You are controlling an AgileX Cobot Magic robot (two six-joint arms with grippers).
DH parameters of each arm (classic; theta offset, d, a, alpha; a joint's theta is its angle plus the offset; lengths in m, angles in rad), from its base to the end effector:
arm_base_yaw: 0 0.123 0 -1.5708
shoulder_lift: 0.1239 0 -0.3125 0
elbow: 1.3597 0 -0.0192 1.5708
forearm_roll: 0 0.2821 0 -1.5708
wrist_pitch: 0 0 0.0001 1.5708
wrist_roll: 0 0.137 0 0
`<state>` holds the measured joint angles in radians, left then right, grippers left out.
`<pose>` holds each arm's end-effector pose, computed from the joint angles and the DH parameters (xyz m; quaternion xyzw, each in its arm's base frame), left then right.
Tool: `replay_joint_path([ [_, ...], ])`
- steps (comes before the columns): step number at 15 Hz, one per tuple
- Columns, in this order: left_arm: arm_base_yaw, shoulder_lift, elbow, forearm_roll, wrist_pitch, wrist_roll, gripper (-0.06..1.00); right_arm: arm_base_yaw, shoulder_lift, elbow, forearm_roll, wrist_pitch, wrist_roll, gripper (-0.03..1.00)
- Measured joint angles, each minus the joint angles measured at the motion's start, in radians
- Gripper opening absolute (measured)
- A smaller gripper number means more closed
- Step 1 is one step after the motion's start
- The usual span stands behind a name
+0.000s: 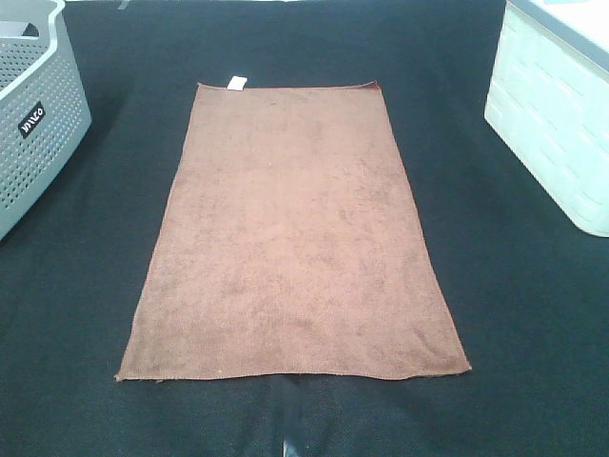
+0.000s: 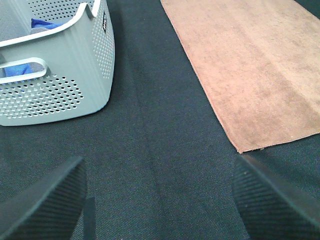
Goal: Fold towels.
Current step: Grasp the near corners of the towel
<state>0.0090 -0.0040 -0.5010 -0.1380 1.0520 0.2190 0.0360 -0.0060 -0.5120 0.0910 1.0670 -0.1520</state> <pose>0.0353 -0.0161 0.2738 0.0914 0.8427 -0.0086 0.5305 0.0327 0.0121 0.2753 -0.0820 0.8453 0.0149 0.5277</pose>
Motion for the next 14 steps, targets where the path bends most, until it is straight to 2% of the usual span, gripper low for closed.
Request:
replay_joint_path([
  [5, 0.000, 0.000, 0.000, 0.000, 0.000, 0.000, 0.76, 0.000, 0.000, 0.000, 0.000, 0.000, 0.000, 0.77],
  [7, 0.000, 0.000, -0.003, -0.015, -0.013, -0.056, 0.76, 0.000, 0.000, 0.000, -0.008, -0.002, 0.000, 0.77],
  [9, 0.000, 0.022, -0.007, -0.029, -0.143, -0.118, 0.76, 0.000, 0.057, -0.007, -0.009, -0.039, 0.004, 0.77],
  [10, 0.000, 0.074, -0.002, -0.047, -0.259, -0.136, 0.76, 0.000, 0.102, -0.017, -0.009, -0.073, 0.014, 0.77],
  [12, 0.000, 0.191, 0.003, -0.084, -0.371, -0.140, 0.76, 0.000, 0.226, -0.032, -0.009, -0.145, 0.038, 0.76],
  [13, 0.000, 0.270, 0.003, -0.120, -0.418, -0.140, 0.76, 0.000, 0.282, -0.035, -0.009, -0.176, 0.044, 0.76],
  [14, 0.000, 0.383, 0.004, -0.195, -0.452, -0.143, 0.76, 0.000, 0.395, -0.035, -0.009, -0.226, 0.075, 0.76],
])
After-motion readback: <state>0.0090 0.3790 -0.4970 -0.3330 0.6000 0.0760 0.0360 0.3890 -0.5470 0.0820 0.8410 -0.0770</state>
